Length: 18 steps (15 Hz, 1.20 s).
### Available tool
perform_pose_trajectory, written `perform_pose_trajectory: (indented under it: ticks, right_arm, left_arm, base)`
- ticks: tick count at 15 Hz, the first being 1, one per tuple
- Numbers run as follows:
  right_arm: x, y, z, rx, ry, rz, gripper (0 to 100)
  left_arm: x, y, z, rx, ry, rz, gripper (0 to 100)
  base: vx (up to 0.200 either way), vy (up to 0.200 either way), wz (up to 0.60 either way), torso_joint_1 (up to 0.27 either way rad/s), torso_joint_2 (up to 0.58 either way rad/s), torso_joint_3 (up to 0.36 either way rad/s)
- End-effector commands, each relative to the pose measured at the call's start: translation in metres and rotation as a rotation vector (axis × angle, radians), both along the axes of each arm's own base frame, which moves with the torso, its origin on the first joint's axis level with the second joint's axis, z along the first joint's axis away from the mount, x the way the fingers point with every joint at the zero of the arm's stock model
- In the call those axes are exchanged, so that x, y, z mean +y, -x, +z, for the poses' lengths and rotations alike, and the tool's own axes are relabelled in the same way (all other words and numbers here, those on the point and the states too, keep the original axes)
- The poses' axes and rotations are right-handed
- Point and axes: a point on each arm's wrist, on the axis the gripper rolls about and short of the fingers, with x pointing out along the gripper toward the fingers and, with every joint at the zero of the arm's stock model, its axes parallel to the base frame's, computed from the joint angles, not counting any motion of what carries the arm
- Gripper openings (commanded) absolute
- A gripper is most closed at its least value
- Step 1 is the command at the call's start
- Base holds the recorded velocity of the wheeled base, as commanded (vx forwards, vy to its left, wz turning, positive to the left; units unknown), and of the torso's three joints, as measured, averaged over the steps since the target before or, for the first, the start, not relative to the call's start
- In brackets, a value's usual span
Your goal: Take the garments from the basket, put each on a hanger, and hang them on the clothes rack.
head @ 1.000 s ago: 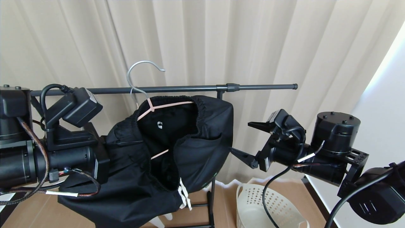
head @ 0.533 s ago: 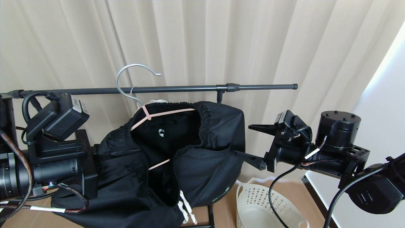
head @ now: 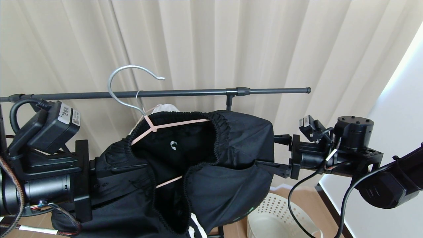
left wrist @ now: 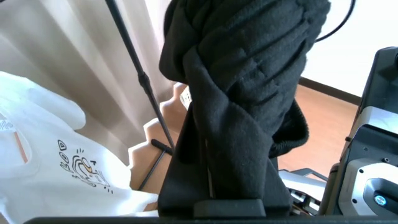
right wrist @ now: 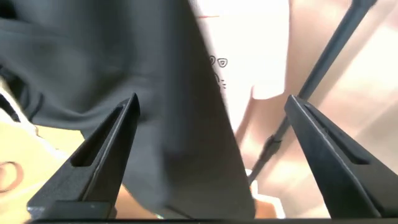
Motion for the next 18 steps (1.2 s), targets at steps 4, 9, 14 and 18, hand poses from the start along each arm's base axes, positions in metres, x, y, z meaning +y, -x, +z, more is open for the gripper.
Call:
perform_pose_trajectory:
  ticks: [4,9,14,18]
  right_arm:
    - [0.002,-0.002,-0.011,0.03,0.009,0.009,0]
    - [-0.007,-0.01,-0.007,0.013,0.002,-0.025,0]
    - [-0.024,-0.028,-0.012,0.016,0.0,-0.084,0]
    - [-0.028,-0.037,-0.015,0.072,-0.034,-0.112,0]
  left_arm:
    - [0.001,0.002,0.001,-0.004,0.003,0.002,0]
    - [0.003,0.006,-0.003,0.007,0.004,0.008,0]
    - [0.006,0.007,-0.004,0.01,0.003,0.02,0]
    - [0.006,0.007,-0.004,0.008,0.003,0.022,0]
  base:
    - [0.0,0.0,0.0,0.0,0.0,0.0]
    - [0.0,0.0,0.0,0.0,0.0,0.0]
    - [0.0,0.0,0.0,0.0,0.0,0.0]
    - [0.0,0.0,0.0,0.0,0.0,0.0]
